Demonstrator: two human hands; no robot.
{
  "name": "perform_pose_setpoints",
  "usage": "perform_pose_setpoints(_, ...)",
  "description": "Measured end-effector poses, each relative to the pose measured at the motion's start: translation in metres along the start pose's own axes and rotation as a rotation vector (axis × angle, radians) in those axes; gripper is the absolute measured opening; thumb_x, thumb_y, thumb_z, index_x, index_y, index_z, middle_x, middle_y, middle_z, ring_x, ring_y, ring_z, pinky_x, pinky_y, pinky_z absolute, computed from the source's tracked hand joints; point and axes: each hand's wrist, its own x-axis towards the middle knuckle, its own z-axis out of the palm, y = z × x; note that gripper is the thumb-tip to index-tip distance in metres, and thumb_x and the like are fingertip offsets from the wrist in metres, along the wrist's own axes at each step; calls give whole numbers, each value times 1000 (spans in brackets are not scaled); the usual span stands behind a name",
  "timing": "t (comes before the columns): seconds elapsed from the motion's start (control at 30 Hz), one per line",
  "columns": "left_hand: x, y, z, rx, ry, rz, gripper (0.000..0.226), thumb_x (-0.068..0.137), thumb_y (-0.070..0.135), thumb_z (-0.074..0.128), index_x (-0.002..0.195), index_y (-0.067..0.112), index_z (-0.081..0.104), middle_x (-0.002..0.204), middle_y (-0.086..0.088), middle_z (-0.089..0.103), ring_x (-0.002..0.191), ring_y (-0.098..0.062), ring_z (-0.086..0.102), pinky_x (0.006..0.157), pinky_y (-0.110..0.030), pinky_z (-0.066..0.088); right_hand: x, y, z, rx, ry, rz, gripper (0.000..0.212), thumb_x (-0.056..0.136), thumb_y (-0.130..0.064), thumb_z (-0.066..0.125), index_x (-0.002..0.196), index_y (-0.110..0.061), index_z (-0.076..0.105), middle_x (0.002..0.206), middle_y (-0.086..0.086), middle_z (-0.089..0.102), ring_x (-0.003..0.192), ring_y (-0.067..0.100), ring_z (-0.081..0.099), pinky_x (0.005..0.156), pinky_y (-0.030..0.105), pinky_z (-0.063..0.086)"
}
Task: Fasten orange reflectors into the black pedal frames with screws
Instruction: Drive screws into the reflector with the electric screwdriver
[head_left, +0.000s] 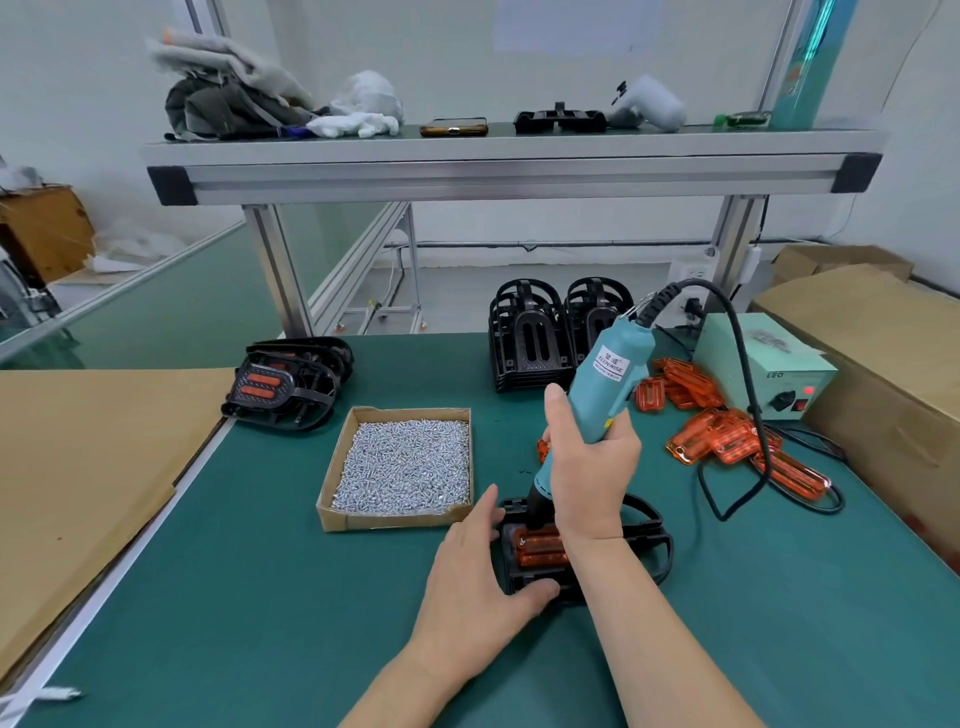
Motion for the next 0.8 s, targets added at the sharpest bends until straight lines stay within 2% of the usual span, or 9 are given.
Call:
perform_pose_setpoints(0.27, 1, 1, 0, -34, 12, -4, 115, 56, 63, 71, 154, 35, 18, 130, 30, 43, 121, 4, 45, 107, -27, 39, 2, 4, -1, 13, 9, 62, 27, 72, -50, 75, 70, -29, 58, 58, -8, 56, 52, 11, 51, 50, 23, 47)
perform_pose_setpoints(0.53, 0, 2, 1, -32, 4, 8, 115, 57, 65, 71, 154, 34, 17, 132, 27, 44, 122, 4, 44, 109, -29, 38, -2, 7, -2, -35, -28, 46, 19, 74, -54, 73, 73, -40, 61, 59, -11, 58, 54, 10, 53, 54, 28, 48)
perform_pose_setpoints(0.63, 0, 3, 0, -23, -2, 18, 113, 59, 64, 69, 154, 35, 17, 135, 24, 43, 123, 3, 44, 110, -31, 37, -1, 7, -8, -9, 3, 78, 29, 73, -55, 74, 73, -31, 58, 60, -8, 58, 57, 10, 55, 57, 27, 50)
perform_pose_setpoints(0.7, 1, 3, -1, -2, -14, 26, 112, 60, 65, 68, 154, 35, 16, 135, 23, 42, 124, 1, 44, 111, -31, 37, -1, 6, -10, 11, -16, 65, 35, 75, -54, 73, 77, -23, 58, 61, -8, 61, 58, 8, 58, 58, 21, 50)
perform_pose_setpoints(0.8, 0, 2, -1, 15, -18, 27, 109, 61, 64, 67, 154, 35, 18, 135, 22, 42, 124, 0, 44, 111, -32, 37, 3, -2, -11, 43, -61, 35, 32, 79, -51, 73, 80, -22, 58, 61, -9, 61, 58, 5, 59, 59, 18, 50)
